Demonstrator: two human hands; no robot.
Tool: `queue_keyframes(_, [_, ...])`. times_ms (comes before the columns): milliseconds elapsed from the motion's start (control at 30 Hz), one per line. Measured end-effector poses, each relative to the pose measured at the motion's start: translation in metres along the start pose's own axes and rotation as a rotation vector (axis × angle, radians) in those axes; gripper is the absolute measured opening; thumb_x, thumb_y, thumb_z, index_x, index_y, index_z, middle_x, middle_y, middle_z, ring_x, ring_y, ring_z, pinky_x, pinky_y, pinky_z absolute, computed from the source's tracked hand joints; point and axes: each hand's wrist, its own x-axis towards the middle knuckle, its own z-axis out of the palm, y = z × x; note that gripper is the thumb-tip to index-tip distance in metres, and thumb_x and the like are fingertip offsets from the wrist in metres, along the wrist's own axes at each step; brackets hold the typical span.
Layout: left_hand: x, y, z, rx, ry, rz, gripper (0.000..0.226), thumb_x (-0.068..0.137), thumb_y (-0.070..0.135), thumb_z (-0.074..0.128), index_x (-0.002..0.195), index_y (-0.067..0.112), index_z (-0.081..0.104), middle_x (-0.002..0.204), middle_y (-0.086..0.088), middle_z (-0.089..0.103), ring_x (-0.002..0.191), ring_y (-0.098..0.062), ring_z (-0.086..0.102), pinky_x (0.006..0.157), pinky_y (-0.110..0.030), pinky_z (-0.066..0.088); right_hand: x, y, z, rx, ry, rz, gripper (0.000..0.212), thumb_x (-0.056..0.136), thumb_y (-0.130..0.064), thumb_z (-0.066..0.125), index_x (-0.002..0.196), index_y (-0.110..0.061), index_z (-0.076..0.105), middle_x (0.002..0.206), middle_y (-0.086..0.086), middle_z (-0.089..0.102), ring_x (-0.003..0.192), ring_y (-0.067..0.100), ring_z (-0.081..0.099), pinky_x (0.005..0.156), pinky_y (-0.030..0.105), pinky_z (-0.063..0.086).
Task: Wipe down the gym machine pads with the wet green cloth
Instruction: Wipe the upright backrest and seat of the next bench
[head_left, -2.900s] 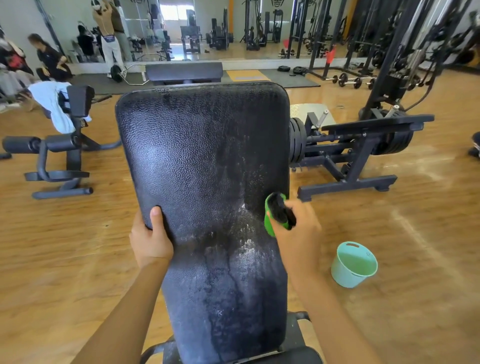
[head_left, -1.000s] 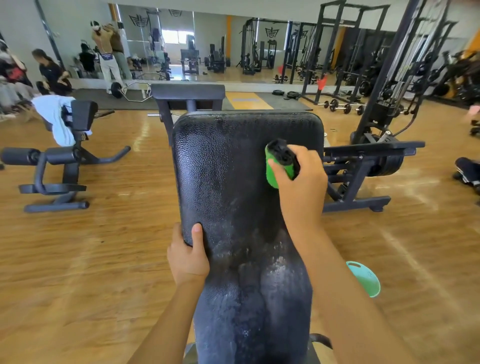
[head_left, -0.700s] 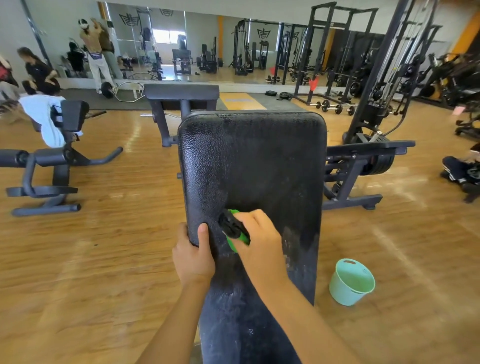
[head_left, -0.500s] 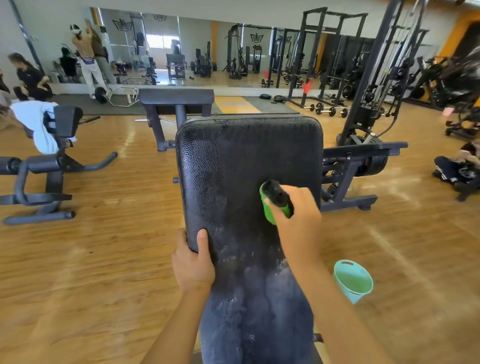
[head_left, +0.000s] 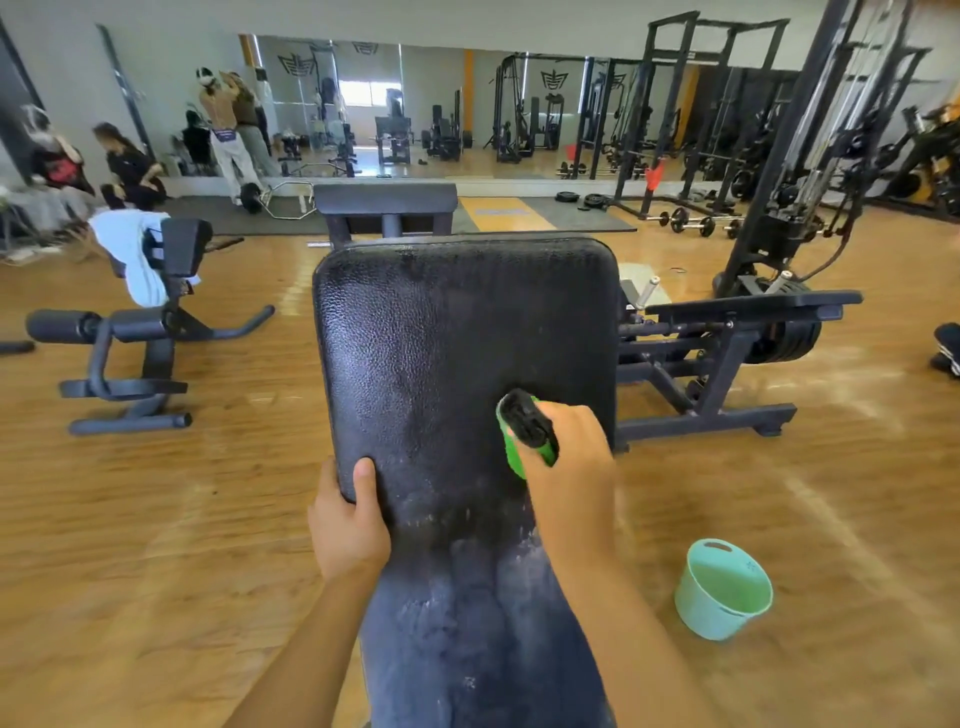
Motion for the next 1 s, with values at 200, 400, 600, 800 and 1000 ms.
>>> queue_keyframes(200, [-0.002, 0.002, 0.001, 0.084, 0.039, -0.018, 0.083, 0.072, 0.067, 0.026, 0.099, -0.005, 0.059, 0.069, -0.017, 0.056, 0.073, -0.036, 0.052, 0.064, -0.030, 0.025, 0.035, 0.034, -0.034, 0.014, 0.091, 0.102, 0.023, 0.084, -0.021, 0.071, 0.103, -0.008, 0.067, 0.091, -0.001, 0.056, 0.086, 0.026, 0.057, 0.078, 0.026, 0.041])
queue_keyframes(400, [0.001, -0.002, 0.002, 0.139, 0.077, -0.029, 0.083, 0.073, 0.068, 0.024, 0.087, -0.007, 0.059, 0.057, 0.005, 0.047, 0.060, -0.025, 0.042, 0.059, -0.032, 0.019, 0.005, 0.012, -0.003, 0.063, 0.062, 0.100, 0.023, 0.079, -0.012, 0.076, 0.100, -0.007, 0.068, 0.089, 0.004, 0.060, 0.083, 0.019, 0.053, 0.071, 0.015, 0.033])
queue_keyframes(600, [0.000, 0.002, -0.001, -0.010, 0.009, -0.029, 0.077, 0.074, 0.065, 0.029, 0.109, 0.004, 0.061, 0.087, 0.007, 0.058, 0.086, -0.014, 0.051, 0.070, -0.024, 0.031, -0.029, -0.013, 0.018, 0.103, 0.040, 0.119, 0.027, 0.079, -0.018, 0.071, 0.103, -0.007, 0.070, 0.090, 0.003, 0.061, 0.081, 0.021, 0.059, 0.073, 0.008, 0.037])
queue_keyframes(800, [0.002, -0.001, -0.008, -0.083, -0.141, -0.110, 0.046, 0.087, 0.057, 0.040, 0.099, 0.015, 0.054, 0.078, 0.015, 0.055, 0.069, 0.006, 0.052, 0.066, -0.018, 0.035, -0.027, -0.010, 0.002, 0.020, -0.029, 0.141, 0.026, 0.082, -0.012, 0.076, 0.107, -0.013, 0.069, 0.093, -0.008, 0.055, 0.085, 0.005, 0.052, 0.075, 0.002, 0.035])
queue_keyframes(1000, [0.004, -0.022, -0.025, -0.208, -0.443, -0.199, 0.027, 0.100, 0.044, 0.038, 0.102, 0.022, 0.054, 0.098, 0.015, 0.059, 0.092, 0.007, 0.054, 0.082, -0.008, 0.038, -0.013, -0.031, 0.012, 0.025, 0.120, 0.227, 0.026, 0.084, -0.014, 0.073, 0.109, -0.011, 0.068, 0.097, -0.003, 0.057, 0.088, 0.010, 0.052, 0.073, 0.003, 0.033])
